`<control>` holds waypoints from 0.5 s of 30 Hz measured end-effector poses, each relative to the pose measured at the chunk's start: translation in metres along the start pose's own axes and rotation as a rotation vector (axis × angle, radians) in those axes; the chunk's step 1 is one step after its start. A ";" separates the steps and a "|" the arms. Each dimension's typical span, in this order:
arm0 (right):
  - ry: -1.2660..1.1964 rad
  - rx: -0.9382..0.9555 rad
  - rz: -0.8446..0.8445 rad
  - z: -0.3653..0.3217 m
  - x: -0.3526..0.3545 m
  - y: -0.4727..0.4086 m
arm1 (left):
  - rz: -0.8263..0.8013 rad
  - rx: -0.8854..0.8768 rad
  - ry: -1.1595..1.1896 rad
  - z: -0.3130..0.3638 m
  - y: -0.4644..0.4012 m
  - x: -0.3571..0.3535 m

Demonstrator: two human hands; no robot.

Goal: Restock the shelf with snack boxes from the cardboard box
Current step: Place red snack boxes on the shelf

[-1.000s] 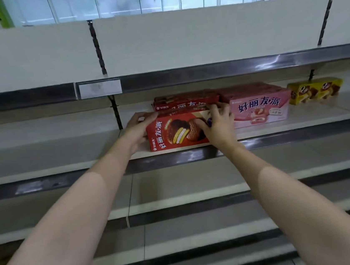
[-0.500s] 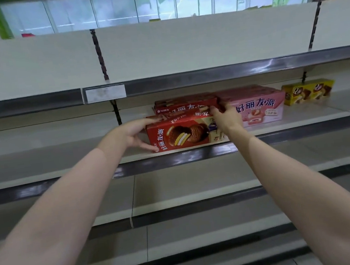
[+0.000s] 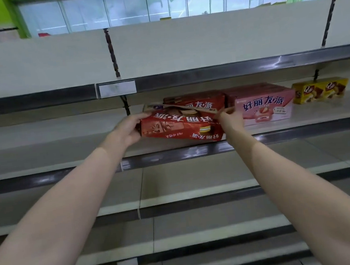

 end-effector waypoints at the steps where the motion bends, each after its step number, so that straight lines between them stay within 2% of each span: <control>1: -0.015 0.000 -0.005 0.001 -0.001 0.000 | -0.006 0.010 -0.021 -0.002 0.004 0.001; 5: -0.020 -0.006 -0.044 0.003 -0.006 0.004 | 0.026 0.044 -0.107 -0.008 0.013 0.003; 11: 0.025 0.059 -0.084 -0.015 -0.009 0.012 | 0.017 0.053 -0.102 -0.017 0.008 0.006; 15: 0.172 0.056 -0.043 -0.019 -0.006 0.008 | -0.009 0.054 -0.164 -0.014 0.005 0.005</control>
Point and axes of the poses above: each hand's wrist, its own y-axis away from the middle knuckle, its own x-axis out of the back of the hand, z = x × y, the point moved 8 cm from there along -y, towards the middle knuckle, and after that the axes turned 14 degrees about -y, right-handed, at the moved point
